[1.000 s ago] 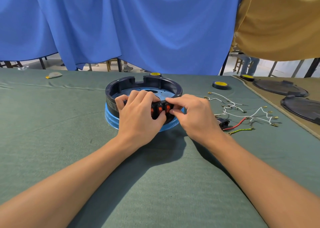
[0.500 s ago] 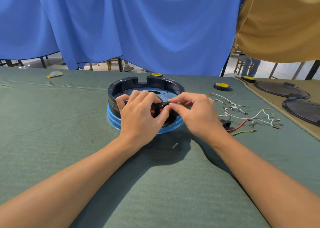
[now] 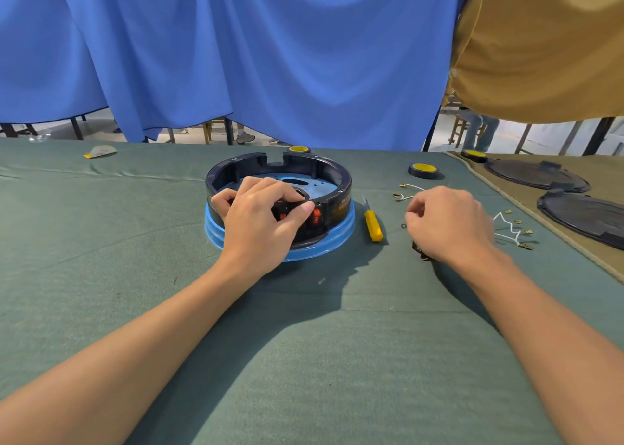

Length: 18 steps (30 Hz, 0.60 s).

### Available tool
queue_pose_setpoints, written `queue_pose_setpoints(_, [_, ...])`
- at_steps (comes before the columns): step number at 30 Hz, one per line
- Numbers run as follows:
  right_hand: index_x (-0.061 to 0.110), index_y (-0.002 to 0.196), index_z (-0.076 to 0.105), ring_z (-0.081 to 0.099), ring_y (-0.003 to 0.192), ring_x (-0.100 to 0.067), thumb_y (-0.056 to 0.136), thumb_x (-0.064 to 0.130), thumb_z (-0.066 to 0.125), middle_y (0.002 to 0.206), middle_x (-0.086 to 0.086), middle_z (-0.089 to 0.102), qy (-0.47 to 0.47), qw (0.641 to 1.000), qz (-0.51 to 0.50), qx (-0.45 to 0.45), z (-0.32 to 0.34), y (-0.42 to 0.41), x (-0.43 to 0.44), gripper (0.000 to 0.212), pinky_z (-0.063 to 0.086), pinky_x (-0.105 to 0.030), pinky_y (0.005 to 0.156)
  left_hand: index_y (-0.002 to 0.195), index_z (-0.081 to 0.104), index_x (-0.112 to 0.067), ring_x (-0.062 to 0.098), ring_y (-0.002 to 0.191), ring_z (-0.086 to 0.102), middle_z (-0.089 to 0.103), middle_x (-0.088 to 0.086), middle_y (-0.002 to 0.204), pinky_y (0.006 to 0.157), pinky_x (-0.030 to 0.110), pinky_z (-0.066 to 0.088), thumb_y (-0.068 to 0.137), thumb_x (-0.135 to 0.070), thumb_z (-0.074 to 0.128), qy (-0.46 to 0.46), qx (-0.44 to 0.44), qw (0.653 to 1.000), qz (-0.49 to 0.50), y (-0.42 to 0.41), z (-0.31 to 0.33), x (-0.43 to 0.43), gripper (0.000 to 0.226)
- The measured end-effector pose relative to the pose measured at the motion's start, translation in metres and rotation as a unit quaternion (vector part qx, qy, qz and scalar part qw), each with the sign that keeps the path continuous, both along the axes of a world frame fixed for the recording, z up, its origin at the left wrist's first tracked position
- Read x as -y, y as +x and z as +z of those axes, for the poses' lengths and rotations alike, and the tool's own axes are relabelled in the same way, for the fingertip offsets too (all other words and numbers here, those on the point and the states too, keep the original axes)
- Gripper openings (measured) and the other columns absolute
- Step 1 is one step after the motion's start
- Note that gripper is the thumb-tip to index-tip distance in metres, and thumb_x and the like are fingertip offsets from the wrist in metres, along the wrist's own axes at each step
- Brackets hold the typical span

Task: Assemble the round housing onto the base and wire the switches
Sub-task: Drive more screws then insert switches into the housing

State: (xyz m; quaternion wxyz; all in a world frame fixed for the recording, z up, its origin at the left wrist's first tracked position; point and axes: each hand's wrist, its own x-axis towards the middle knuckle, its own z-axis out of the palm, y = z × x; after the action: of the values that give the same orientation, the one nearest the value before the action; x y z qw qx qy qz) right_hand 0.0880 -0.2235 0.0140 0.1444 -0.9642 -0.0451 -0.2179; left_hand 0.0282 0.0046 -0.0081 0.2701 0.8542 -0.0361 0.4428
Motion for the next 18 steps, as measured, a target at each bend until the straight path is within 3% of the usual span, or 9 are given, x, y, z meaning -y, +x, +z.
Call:
queue_pose_setpoints(6, [0.032,0.105,0.064,0.057,0.104,-0.031,0.082,0.051,0.063,0.113,-0.005,0.062,-0.107,0.98,-0.031,-0.165,0.007,-0.003,0.005,0.029,0.045,-0.04,0.077,0.079,0.066,-0.018,0.017,0.096,0.055,0.067,-0.01,0.086,0.08,0.03,0.015,0.084,-0.04,0.062,0.033,0.018,0.999,0.009,0.0,-0.003,0.0,0.023])
queue_pose_setpoints(11, [0.035,0.107,0.064,0.057,0.109,-0.031,0.077,0.035,0.075,0.117,-0.006,0.064,-0.043,0.984,0.008,-0.175,0.016,-0.006,0.003,0.032,0.05,-0.041,0.087,0.073,0.064,-0.019,0.013,0.094,0.053,0.065,-0.012,0.082,0.082,0.032,0.017,0.084,-0.039,0.061,0.014,0.022,1.0,0.007,-0.001,-0.002,-0.003,0.023])
queue_pose_setpoints(13, [0.032,0.105,0.066,0.059,0.107,-0.028,0.076,0.037,0.077,0.111,-0.004,0.068,0.009,0.987,0.04,-0.157,0.021,-0.007,0.004,0.031,0.05,-0.043,0.092,0.068,0.061,-0.019,0.011,0.092,0.052,0.065,-0.011,0.08,0.081,0.031,0.016,0.084,-0.04,0.059,-0.014,0.021,1.0,0.004,-0.001,0.0,-0.004,0.027])
queue_pose_setpoints(15, [0.029,0.098,0.069,0.062,0.097,-0.021,0.076,0.038,0.076,0.096,0.001,0.071,0.102,0.984,0.092,-0.118,0.026,-0.01,0.002,0.024,0.05,-0.038,0.086,0.062,0.058,-0.018,0.011,0.091,0.053,0.065,-0.009,0.077,0.082,0.031,0.017,0.085,-0.043,0.059,-0.048,0.022,0.999,-0.002,-0.001,0.001,-0.006,0.034])
queue_pose_setpoints(16, [0.027,0.094,0.071,0.063,0.088,-0.016,0.076,0.036,0.076,0.088,0.003,0.071,0.176,0.97,0.124,-0.114,0.028,-0.012,-0.001,0.02,0.051,-0.035,0.079,0.059,0.057,-0.017,0.011,0.09,0.054,0.065,-0.008,0.075,0.083,0.031,0.018,0.085,-0.043,0.058,-0.066,0.021,0.998,-0.007,-0.001,0.002,-0.007,0.037])
queue_pose_setpoints(18, [0.019,0.089,0.073,0.062,0.069,-0.013,0.08,0.029,0.074,0.078,0.003,0.07,0.354,0.9,0.186,-0.171,0.033,-0.019,-0.006,0.014,0.052,-0.029,0.063,0.056,0.055,-0.015,0.012,0.089,0.056,0.065,-0.005,0.073,0.087,0.03,0.02,0.086,-0.042,0.058,-0.09,0.015,0.996,-0.021,-0.001,0.003,-0.011,0.041])
